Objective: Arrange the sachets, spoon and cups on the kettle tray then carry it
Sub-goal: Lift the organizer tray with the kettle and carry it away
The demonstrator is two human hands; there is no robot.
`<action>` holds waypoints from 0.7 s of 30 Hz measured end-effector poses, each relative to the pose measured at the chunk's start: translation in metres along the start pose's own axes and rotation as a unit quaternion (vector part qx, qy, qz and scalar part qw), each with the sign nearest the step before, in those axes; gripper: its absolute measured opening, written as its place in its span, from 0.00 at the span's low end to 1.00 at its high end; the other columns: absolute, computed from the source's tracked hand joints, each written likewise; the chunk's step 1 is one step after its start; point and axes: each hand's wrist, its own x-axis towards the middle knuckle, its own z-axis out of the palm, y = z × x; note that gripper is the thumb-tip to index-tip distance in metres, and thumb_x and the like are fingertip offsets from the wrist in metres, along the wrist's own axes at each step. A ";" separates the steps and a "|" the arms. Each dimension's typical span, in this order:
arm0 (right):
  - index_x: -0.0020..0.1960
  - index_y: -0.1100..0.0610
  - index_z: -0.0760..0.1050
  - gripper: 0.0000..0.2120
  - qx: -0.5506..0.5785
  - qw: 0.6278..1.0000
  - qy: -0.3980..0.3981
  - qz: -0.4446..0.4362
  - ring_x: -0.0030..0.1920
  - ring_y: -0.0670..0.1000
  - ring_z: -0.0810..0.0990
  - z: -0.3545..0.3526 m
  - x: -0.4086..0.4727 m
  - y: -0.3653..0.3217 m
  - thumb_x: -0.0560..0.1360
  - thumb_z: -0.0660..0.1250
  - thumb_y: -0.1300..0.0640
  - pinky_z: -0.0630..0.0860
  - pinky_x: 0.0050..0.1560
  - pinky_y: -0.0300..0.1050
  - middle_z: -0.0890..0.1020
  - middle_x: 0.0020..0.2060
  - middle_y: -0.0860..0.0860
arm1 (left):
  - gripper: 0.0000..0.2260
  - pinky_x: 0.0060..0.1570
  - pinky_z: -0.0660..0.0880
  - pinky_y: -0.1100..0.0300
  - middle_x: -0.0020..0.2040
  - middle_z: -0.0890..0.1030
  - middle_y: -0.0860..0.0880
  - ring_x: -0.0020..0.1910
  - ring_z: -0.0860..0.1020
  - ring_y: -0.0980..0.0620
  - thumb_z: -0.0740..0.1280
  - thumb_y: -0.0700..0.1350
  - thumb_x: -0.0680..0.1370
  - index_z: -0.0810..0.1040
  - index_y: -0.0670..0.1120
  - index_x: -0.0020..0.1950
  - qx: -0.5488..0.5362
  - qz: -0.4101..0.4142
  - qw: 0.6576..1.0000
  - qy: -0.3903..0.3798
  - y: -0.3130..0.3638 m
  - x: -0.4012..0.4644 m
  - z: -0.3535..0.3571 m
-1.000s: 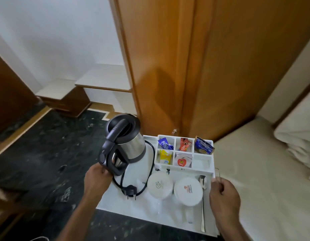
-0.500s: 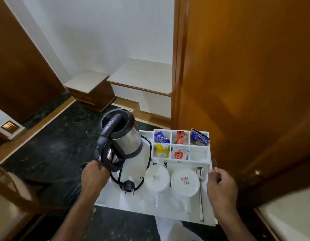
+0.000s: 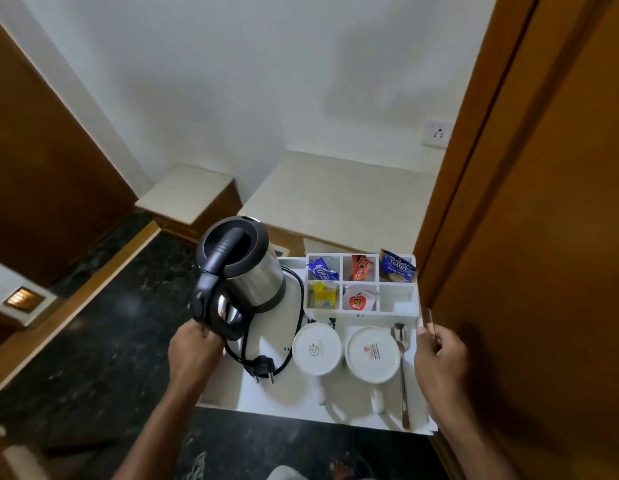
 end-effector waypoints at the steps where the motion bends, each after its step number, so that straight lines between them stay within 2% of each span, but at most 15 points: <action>1: 0.45 0.56 0.79 0.06 -0.002 1.000 0.003 -0.002 0.36 0.53 0.78 0.012 0.011 -0.007 0.77 0.64 0.58 0.74 0.37 0.45 0.81 0.36 0.52 | 0.12 0.30 0.74 0.53 0.28 0.79 0.48 0.31 0.77 0.46 0.68 0.48 0.73 0.75 0.45 0.31 -0.004 0.007 1.000 0.001 0.008 0.018 0.003; 4: 0.47 0.58 0.79 0.07 -0.006 1.000 0.014 0.001 0.39 0.53 0.78 0.050 0.046 -0.027 0.77 0.64 0.57 0.75 0.39 0.45 0.82 0.39 0.53 | 0.14 0.31 0.72 0.51 0.30 0.79 0.45 0.31 0.76 0.45 0.68 0.49 0.74 0.74 0.44 0.31 -0.014 0.021 0.999 -0.026 0.029 0.080 0.019; 6: 0.46 0.58 0.79 0.07 -0.003 1.000 0.020 0.010 0.39 0.54 0.79 0.072 0.066 -0.039 0.78 0.64 0.57 0.74 0.38 0.44 0.81 0.37 0.52 | 0.14 0.32 0.70 0.52 0.30 0.78 0.45 0.31 0.75 0.44 0.68 0.47 0.74 0.73 0.44 0.30 -0.008 0.034 0.998 -0.045 0.042 0.119 0.033; 9: 0.42 0.58 0.77 0.08 -0.002 0.999 0.039 0.019 0.33 0.51 0.76 0.103 0.098 -0.056 0.78 0.63 0.59 0.69 0.31 0.41 0.79 0.32 0.50 | 0.14 0.32 0.68 0.53 0.30 0.77 0.48 0.32 0.74 0.45 0.68 0.45 0.75 0.73 0.46 0.30 0.001 0.061 0.996 -0.067 0.069 0.174 0.056; 12: 0.41 0.60 0.77 0.10 -0.005 0.997 0.051 0.055 0.32 0.51 0.75 0.137 0.132 -0.069 0.79 0.62 0.59 0.68 0.31 0.41 0.80 0.33 0.53 | 0.11 0.33 0.70 0.53 0.33 0.79 0.49 0.35 0.76 0.47 0.67 0.46 0.76 0.77 0.47 0.34 0.017 0.086 0.992 -0.095 0.098 0.234 0.084; 14: 0.38 0.61 0.75 0.12 -0.022 0.995 0.057 0.076 0.30 0.52 0.73 0.153 0.157 -0.076 0.79 0.61 0.59 0.66 0.29 0.42 0.78 0.31 0.55 | 0.10 0.34 0.72 0.53 0.34 0.79 0.49 0.35 0.77 0.48 0.66 0.46 0.76 0.78 0.46 0.36 0.027 0.101 0.988 -0.114 0.117 0.264 0.103; 17: 0.33 0.59 0.71 0.15 -0.056 0.991 0.065 0.107 0.27 0.50 0.70 0.168 0.194 -0.079 0.79 0.61 0.59 0.63 0.27 0.41 0.74 0.27 0.53 | 0.09 0.33 0.68 0.55 0.34 0.77 0.51 0.35 0.75 0.51 0.65 0.46 0.77 0.78 0.48 0.37 0.055 0.117 0.983 -0.130 0.136 0.299 0.132; 19: 0.36 0.59 0.73 0.13 -0.066 0.989 0.046 0.124 0.30 0.52 0.73 0.177 0.218 -0.079 0.78 0.61 0.58 0.67 0.29 0.42 0.77 0.30 0.54 | 0.08 0.32 0.67 0.56 0.35 0.77 0.51 0.34 0.74 0.53 0.65 0.47 0.78 0.79 0.48 0.40 0.065 0.119 0.981 -0.136 0.147 0.317 0.154; 21: 0.39 0.56 0.75 0.10 -0.073 0.987 0.028 0.141 0.34 0.53 0.78 0.186 0.248 -0.076 0.78 0.60 0.57 0.70 0.31 0.42 0.80 0.34 0.54 | 0.09 0.33 0.68 0.55 0.36 0.78 0.48 0.34 0.74 0.51 0.65 0.47 0.79 0.78 0.47 0.40 0.081 0.125 0.978 -0.144 0.158 0.337 0.183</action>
